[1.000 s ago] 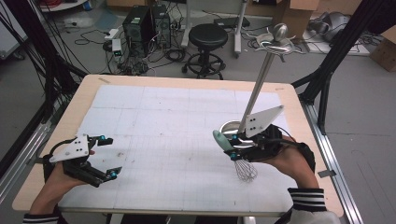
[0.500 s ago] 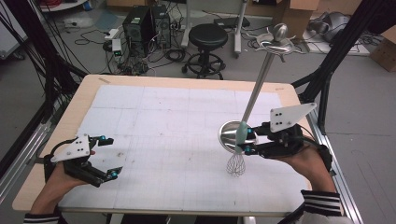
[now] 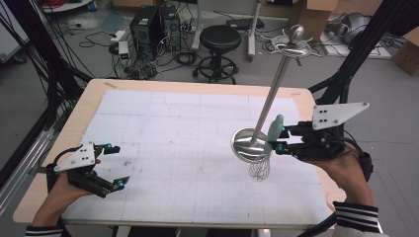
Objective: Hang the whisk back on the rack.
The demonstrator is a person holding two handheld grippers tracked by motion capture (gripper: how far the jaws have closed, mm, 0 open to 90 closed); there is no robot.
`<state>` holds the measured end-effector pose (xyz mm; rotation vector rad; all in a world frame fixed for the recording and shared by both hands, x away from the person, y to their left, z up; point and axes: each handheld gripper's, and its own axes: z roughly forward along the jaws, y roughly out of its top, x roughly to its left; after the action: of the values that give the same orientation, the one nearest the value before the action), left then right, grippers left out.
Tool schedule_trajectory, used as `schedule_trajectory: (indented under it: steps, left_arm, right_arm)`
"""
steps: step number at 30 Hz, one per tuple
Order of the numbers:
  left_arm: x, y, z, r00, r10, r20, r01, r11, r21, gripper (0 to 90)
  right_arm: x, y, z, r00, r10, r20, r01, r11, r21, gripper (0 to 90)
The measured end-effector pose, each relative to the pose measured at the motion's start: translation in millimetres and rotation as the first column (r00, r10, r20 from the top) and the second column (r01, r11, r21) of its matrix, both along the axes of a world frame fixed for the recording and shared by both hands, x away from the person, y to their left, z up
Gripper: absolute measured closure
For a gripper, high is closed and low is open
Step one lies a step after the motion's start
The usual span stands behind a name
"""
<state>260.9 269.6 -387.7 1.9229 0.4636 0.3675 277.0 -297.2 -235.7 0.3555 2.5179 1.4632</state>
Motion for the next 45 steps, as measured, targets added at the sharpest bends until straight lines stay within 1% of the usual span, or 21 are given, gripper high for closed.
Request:
schedule_trajectory:
  steps: [2, 5, 9, 10, 11, 13, 14, 16, 17, 21, 22, 25, 29, 30, 32, 35, 40, 41, 42, 43, 45]
  left_arm:
    - [-0.2, -0.1, 0.1, 1.0000, -0.001, 0.000, 0.001, 1.0000, -0.004, 1.7]
    - [0.1, 0.0, 0.0, 1.0000, 0.000, 0.000, 0.000, 1.0000, 0.001, 1.7]
    - [0.1, -0.3, -0.3, 1.0000, 0.000, -0.001, 0.000, 1.0000, -0.001, 1.7]
    - [0.3, -0.2, -0.3, 1.0000, 0.000, -0.002, 0.000, 1.0000, 0.002, 1.7]
    - [0.2, -0.3, -0.4, 1.0000, 0.001, -0.003, -0.001, 1.0000, 0.002, 1.7]
    - [0.2, -0.5, -0.5, 1.0000, 0.001, -0.003, -0.001, 1.0000, 0.001, 1.7]
    - [0.2, -0.5, -0.5, 1.0000, 0.001, -0.004, -0.001, 1.0000, 0.002, 1.7]
    - [0.2, -0.3, -0.5, 1.0000, 0.001, -0.004, -0.001, 1.0000, 0.002, 1.7]
    - [0.2, -0.3, -0.5, 1.0000, 0.001, -0.004, -0.001, 1.0000, 0.000, 1.7]
    - [-0.2, 0.4, 0.0, 1.0000, 0.002, -0.003, -0.002, 1.0000, -0.001, 1.7]
    - [-0.1, 0.6, 0.0, 1.0000, 0.003, -0.003, -0.003, 1.0000, -0.001, 1.7]
    - [0.0, 0.9, 0.0, 1.0000, 0.002, -0.002, -0.002, 1.0000, 0.000, 1.7]
    - [0.2, 1.3, 0.0, 1.0000, 0.004, -0.001, -0.004, 1.0000, -0.002, 1.7]
    - [0.2, 1.2, -0.1, 1.0000, 0.004, -0.003, -0.004, 1.0000, -0.002, 1.7]
    - [0.2, 0.9, -0.1, 1.0000, 0.002, -0.002, -0.002, 1.0000, -0.003, 1.7]
    - [0.0, 0.9, -0.1, 1.0000, 0.001, -0.002, -0.001, 1.0000, 0.001, 1.7]
    - [0.1, 1.0, -0.2, 1.0000, 0.002, -0.002, -0.002, 1.0000, 0.000, 1.7]
    - [0.0, 1.0, -0.3, 1.0000, 0.003, -0.003, -0.003, 1.0000, -0.001, 1.7]
    - [0.1, 1.2, -0.4, 1.0000, 0.003, -0.003, -0.003, 1.0000, 0.001, 1.7]
    - [0.0, 1.1, -0.5, 1.0000, 0.005, -0.005, -0.005, 1.0000, 0.000, 1.7]
    - [0.1, 1.4, -0.5, 1.0000, 0.005, -0.004, -0.005, 1.0000, 0.001, 1.7]
  right_arm:
    - [-0.3, -4.3, 2.5, 0.9998, -0.012, -0.013, 0.012, 0.9999, 0.010, 68.5]
    - [-0.5, -10.6, 6.0, 0.9995, -0.030, -0.008, 0.030, 0.9992, 0.026, 68.5]
    - [-0.4, -17.7, 11.2, 0.9989, -0.041, -0.023, 0.042, 0.9983, 0.039, 68.5]
    - [0.6, -19.4, 12.6, 0.9991, -0.040, -0.013, 0.040, 0.9984, 0.039, 68.5]
    - [0.4, -20.9, 14.3, 0.9988, -0.044, -0.020, 0.045, 0.9981, 0.041, 68.5]
    - [1.8, -23.7, 17.7, 0.9991, -0.040, -0.010, 0.041, 0.9983, 0.041, 68.5]
    - [1.6, -25.0, 19.7, 0.9990, -0.040, -0.022, 0.040, 0.9984, 0.040, 68.5]
    - [3.3, -28.0, 24.0, 0.9989, -0.042, -0.019, 0.043, 0.9984, 0.037, 68.5]
    - [3.8, -29.6, 26.4, 0.9985, -0.046, -0.028, 0.047, 0.9983, 0.033, 68.5]
    - [8.0, -34.4, 36.6, 0.9988, -0.048, -0.010, 0.048, 0.9985, 0.025, 68.5]
    - [9.1, -35.4, 39.1, 0.9985, -0.051, -0.019, 0.051, 0.9985, 0.021, 68.5]
    - [12.6, -37.8, 45.9, 0.9978, -0.062, -0.022, 0.062, 0.9980, 0.013, 68.5]
    - [14.8, -40.7, 52.6, 0.9969, -0.078, -0.015, 0.078, 0.9968, 0.018, 68.5]
    - [14.5, -41.2, 54.0, 0.9964, -0.081, -0.024, 0.081, 0.9965, 0.018, 68.5]
    - [15.2, -42.4, 56.2, 0.9964, -0.084, -0.016, 0.084, 0.9962, 0.021, 68.5]
    - [16.7, -43.5, 58.7, 0.9954, -0.093, -0.024, 0.094, 0.9951, 0.031, 68.4]
    - [22.2, -44.8, 61.5, 0.9936, -0.106, -0.039, 0.107, 0.9938, 0.030, 68.5]
    - [24.0, -45.1, 62.0, 0.9939, -0.105, -0.032, 0.106, 0.9938, 0.031, 68.5]
    - [25.0, -45.2, 62.8, 0.9928, -0.113, -0.040, 0.114, 0.9929, 0.033, 68.5]
    - [27.0, -45.1, 63.5, 0.9926, -0.116, -0.034, 0.117, 0.9926, 0.031, 68.5]
    - [29.2, -44.2, 65.4, 0.9912, -0.126, -0.042, 0.127, 0.9914, 0.033, 68.5]
